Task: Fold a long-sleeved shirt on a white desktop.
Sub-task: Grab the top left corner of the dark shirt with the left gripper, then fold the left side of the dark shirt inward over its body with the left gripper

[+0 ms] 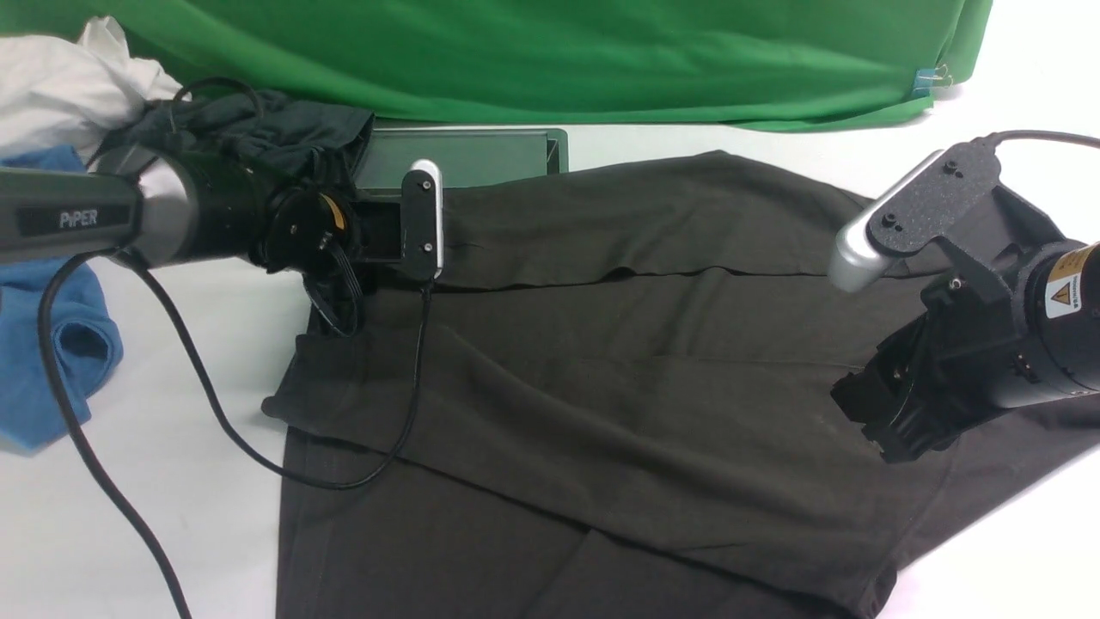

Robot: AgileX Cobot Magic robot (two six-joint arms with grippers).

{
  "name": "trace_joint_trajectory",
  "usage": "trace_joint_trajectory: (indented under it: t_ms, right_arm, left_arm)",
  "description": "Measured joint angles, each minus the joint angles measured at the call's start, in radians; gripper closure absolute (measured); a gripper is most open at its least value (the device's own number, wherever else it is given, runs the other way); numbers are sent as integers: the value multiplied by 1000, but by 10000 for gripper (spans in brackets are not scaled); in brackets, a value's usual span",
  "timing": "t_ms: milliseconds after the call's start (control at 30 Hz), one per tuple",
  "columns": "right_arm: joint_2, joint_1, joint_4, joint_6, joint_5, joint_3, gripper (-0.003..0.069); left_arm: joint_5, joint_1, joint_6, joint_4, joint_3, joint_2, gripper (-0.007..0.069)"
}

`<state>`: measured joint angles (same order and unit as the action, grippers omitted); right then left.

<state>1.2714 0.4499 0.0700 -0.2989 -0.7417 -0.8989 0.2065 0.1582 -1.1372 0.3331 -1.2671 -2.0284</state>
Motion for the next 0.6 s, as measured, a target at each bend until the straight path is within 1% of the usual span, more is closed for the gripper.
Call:
trace_joint_trajectory:
  t_ms: [33,67,133,200,333,433,533,600]
  right_arm:
    - [0,0,0,0,0,0,292]
    - [0,0,0,0,0,0,292]
    - [0,0,0,0,9,0,292]
    - [0,0,0,0,29,0,292]
    - [1,0,0,0,109,0,292]
    - [27,-1,0,-11,131,-24,292]
    - [84,-15,0,-55,140,-75,292]
    - [174,-47,0,-124,150,-146,292]
  left_arm:
    - [0,0,0,5,0,0,472]
    - [-1,0,3,17,0,0,512]
    - [10,0,13,25,0,0,556]
    - [34,2,18,24,0,2,582]
    - [112,11,19,5,0,36,589]
    - [150,12,21,-3,0,81,589]
    - [181,12,21,-15,0,125,589]
    - [226,12,21,-17,0,166,589]
